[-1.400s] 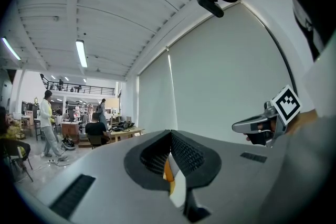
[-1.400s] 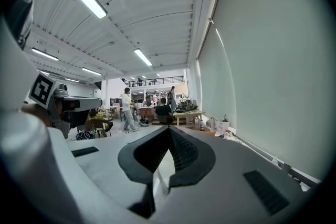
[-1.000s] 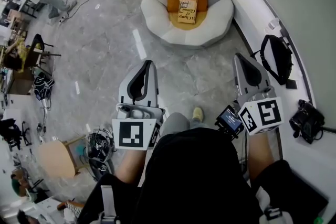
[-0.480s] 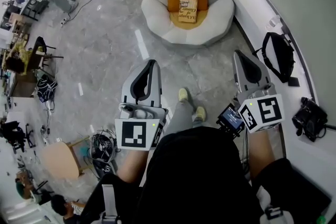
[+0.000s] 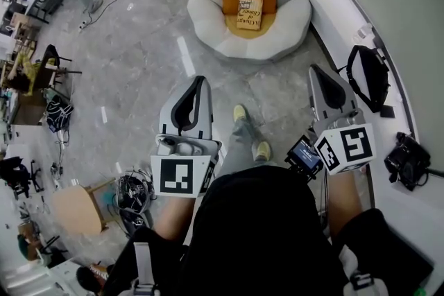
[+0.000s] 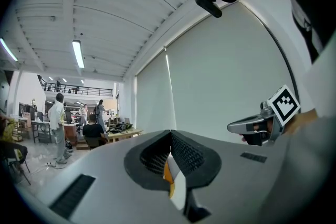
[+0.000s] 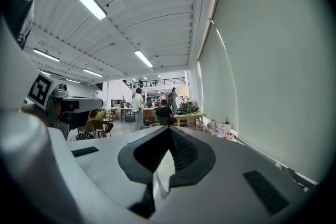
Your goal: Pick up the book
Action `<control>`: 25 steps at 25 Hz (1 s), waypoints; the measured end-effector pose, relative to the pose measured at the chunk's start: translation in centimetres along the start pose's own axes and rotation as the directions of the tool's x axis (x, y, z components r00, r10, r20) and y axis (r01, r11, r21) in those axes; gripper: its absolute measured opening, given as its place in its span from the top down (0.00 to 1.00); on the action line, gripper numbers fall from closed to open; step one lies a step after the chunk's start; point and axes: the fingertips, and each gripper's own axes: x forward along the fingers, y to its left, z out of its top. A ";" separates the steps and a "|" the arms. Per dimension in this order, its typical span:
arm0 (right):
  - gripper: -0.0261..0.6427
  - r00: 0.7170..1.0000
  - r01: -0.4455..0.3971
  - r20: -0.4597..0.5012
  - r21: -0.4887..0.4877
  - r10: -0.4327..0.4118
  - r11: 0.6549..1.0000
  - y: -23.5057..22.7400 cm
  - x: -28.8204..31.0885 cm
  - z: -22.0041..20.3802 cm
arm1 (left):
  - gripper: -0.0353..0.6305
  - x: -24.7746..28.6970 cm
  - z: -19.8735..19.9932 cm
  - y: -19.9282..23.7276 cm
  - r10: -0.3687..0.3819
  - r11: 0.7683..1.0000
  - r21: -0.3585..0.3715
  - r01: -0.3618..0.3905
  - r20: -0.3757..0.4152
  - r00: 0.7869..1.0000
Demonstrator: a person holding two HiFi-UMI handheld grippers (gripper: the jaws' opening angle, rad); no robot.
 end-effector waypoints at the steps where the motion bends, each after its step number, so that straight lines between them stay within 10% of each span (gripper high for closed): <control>1: 0.95 1.000 -0.002 -0.001 -0.003 0.002 1.000 -0.1 0.2 -0.1 | 0.93 0.2 -0.1 0.2 0.000 1.000 -0.002 0.000 0.000 1.000; 25: 0.95 0.998 -0.016 -0.056 -0.050 0.013 0.999 -2.8 14.4 0.9 | 0.93 12.0 -2.2 9.7 0.002 0.998 -0.056 -0.003 -0.018 1.000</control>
